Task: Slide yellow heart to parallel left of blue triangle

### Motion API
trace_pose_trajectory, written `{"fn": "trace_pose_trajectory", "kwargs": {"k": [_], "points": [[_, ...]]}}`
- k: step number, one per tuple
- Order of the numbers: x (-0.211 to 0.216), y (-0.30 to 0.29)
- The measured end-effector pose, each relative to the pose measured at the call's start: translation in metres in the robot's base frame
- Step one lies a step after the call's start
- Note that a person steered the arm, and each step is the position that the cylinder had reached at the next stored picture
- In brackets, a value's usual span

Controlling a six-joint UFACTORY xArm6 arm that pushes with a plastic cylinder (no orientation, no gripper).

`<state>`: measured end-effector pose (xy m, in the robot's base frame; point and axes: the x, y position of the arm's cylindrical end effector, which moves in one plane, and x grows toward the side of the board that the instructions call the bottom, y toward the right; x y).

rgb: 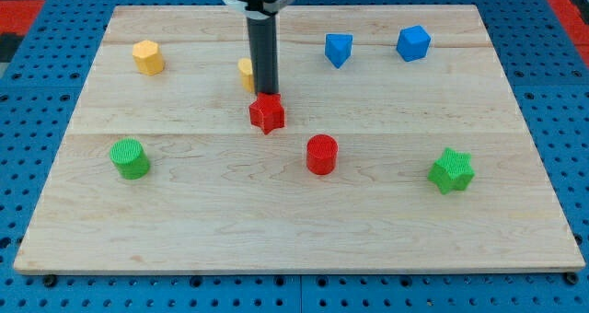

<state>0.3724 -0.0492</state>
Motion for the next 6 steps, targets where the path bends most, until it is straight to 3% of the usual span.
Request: {"fn": "trace_pose_trajectory", "kwargs": {"k": [6], "points": [[-0.025,-0.054]]}}
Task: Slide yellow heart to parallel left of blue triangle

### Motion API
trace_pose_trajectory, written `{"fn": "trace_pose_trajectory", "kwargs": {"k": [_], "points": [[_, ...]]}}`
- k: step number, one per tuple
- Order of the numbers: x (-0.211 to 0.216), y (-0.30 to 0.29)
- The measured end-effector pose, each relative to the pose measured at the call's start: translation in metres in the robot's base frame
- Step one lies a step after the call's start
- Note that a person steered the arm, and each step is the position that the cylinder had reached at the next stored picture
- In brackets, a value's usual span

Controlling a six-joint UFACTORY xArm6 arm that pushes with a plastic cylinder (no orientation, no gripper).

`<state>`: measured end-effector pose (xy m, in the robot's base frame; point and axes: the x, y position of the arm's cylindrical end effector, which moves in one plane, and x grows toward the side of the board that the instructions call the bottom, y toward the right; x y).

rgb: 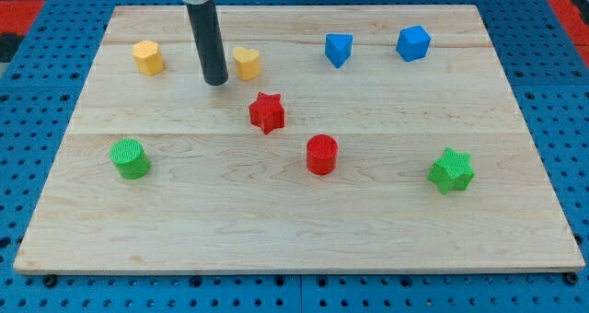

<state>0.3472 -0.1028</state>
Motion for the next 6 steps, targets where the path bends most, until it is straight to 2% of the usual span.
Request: {"fn": "trace_pose_trajectory", "kwargs": {"k": [1,3,6], "points": [[-0.004,0.024],[-0.023,0.027],[-0.023,0.025]]}}
